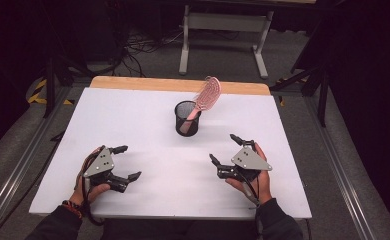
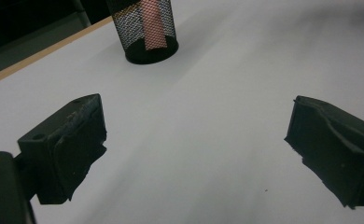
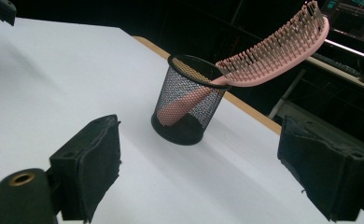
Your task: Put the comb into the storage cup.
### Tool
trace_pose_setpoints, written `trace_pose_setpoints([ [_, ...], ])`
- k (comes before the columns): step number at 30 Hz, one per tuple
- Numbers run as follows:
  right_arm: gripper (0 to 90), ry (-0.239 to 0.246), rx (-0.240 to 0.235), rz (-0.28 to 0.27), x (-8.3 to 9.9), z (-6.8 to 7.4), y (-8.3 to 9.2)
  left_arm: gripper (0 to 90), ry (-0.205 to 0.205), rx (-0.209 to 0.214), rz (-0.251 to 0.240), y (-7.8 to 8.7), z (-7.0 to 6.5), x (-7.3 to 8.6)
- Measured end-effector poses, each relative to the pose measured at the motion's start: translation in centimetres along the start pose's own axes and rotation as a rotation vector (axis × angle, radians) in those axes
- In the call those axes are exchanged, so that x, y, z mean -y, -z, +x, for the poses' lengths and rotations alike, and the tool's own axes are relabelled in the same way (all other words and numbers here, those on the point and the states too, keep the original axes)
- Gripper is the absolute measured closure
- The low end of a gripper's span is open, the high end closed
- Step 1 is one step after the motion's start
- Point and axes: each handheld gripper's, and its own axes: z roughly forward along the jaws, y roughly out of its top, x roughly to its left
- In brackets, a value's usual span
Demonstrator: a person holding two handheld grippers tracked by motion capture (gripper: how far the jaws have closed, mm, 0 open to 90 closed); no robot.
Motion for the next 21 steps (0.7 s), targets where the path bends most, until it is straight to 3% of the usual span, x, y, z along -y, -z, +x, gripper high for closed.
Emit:
trace_pose_setpoints([
  [14, 13.5, -0.009, 0.004, 0.017, 1.3, 0.0, 0.8, 5.6, 0.005, -0.001, 0.001, 0.0, 0.0, 0.1],
  [21, 13.2, 0.011, 0.018, 0.037, 2.1, 0.0, 1.3, 5.5, 0.000, -0.001, 0.001, 0.1, 0.1, 0.1],
])
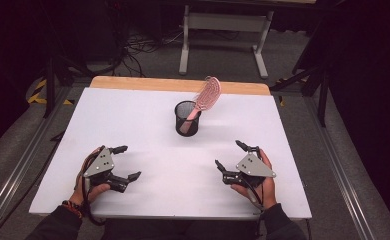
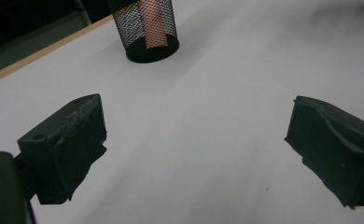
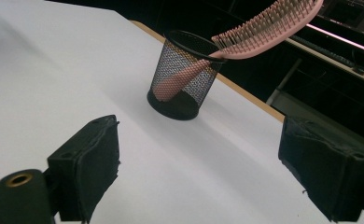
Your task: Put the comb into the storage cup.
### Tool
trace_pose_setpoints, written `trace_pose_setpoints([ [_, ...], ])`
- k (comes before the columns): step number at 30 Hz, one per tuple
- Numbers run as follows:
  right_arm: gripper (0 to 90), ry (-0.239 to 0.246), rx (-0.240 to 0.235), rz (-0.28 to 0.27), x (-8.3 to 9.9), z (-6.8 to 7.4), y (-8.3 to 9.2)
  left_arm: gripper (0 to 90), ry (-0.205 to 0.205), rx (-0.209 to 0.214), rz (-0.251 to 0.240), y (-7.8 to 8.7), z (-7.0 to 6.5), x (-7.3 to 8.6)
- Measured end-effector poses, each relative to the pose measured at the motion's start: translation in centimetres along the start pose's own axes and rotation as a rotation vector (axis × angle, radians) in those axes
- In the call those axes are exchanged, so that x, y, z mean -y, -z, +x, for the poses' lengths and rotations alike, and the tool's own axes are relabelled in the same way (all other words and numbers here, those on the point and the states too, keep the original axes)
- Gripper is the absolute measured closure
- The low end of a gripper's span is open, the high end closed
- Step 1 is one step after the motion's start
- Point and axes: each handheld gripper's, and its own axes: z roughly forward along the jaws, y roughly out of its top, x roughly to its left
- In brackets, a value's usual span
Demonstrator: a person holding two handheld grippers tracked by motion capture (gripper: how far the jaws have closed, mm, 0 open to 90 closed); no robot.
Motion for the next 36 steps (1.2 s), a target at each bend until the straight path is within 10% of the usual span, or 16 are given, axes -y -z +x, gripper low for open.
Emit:
trace_pose_setpoints([
  [36, 5.9, -0.083, 0.036, 0.067, 4.3, -1.8, 2.3, 5.4, 0.003, -0.005, -0.003, 0.0, 0.0, 0.0],
])
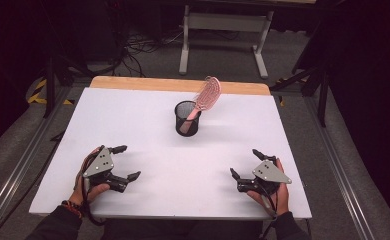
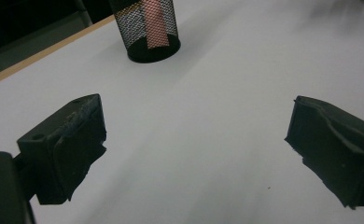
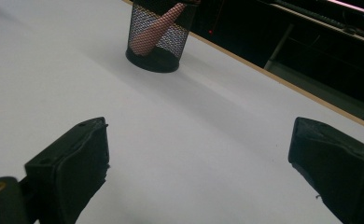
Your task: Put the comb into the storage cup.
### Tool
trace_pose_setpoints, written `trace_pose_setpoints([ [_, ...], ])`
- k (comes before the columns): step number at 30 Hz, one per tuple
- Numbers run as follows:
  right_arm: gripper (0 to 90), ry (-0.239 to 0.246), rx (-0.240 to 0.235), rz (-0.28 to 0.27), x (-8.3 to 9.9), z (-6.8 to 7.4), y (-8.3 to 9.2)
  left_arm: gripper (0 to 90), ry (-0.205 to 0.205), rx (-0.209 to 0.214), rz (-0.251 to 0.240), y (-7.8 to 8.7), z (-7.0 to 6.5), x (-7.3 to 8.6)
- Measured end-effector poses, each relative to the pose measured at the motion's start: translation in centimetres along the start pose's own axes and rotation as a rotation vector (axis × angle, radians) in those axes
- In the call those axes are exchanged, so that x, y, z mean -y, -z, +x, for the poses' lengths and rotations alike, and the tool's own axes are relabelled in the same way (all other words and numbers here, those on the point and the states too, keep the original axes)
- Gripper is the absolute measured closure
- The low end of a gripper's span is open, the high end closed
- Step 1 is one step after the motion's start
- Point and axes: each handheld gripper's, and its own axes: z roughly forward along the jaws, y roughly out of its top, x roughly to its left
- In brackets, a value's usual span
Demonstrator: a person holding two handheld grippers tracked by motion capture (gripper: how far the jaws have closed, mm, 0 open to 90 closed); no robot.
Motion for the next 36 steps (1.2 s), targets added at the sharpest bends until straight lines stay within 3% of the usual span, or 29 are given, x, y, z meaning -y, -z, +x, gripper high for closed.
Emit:
trace_pose_setpoints([
  [17, 8.0, 0.032, 0.047, -0.009, -0.28, 0.42, 0.15, 5.3, -0.017, -0.001, 0.010, 0.00, -0.31, -0.08],
  [36, 7.7, 0.014, 0.061, -0.018, -0.14, 0.16, 0.17, 5.3, -0.014, -0.001, 0.017, -0.16, -0.25, -0.01],
])
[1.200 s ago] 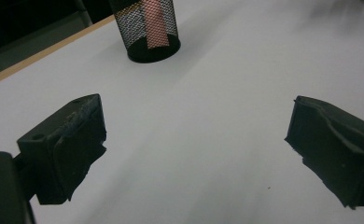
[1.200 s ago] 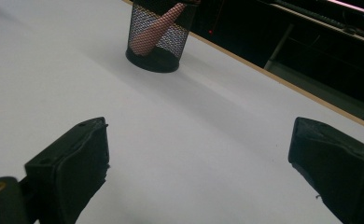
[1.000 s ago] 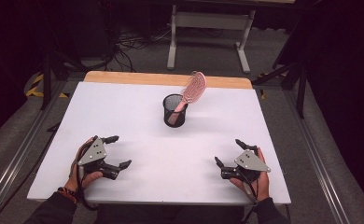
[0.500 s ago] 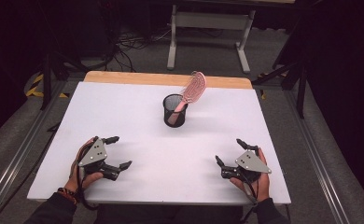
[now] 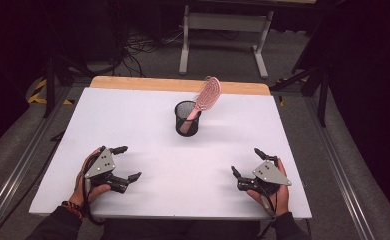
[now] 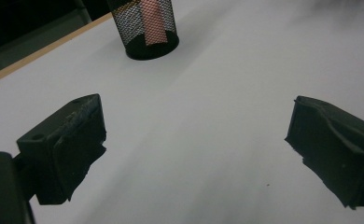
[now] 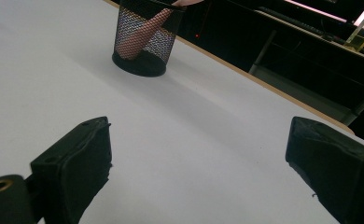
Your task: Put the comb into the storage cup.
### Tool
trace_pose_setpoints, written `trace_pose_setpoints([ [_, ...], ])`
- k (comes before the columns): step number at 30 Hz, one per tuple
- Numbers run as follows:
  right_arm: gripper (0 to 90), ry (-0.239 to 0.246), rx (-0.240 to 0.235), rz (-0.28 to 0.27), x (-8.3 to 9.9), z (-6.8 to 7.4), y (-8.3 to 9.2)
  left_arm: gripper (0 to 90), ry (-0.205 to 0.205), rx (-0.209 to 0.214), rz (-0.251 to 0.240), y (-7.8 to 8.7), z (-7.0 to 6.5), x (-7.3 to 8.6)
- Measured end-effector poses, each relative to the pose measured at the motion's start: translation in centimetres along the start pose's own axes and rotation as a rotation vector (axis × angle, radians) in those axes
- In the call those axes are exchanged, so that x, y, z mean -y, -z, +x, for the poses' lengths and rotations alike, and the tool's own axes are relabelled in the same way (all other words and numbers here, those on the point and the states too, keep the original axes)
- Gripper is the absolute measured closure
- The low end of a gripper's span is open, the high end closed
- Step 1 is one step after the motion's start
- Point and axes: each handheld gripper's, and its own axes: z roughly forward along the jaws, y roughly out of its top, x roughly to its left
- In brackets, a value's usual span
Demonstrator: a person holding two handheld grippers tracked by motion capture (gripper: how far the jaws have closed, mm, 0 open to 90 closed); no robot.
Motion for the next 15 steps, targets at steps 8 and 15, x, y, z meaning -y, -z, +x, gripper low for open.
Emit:
trace_pose_setpoints([
  [8, 7.9, -0.024, 0.017, -0.007, 0.13, -0.21, 0.08, 5.3, -0.008, -0.003, 0.010, -0.01, 0.15, -0.01],
  [15, 7.9, -0.028, 0.021, -0.008, 0.19, -0.22, 0.08, 5.3, -0.009, -0.001, 0.009, -0.04, 0.15, -0.02],
])
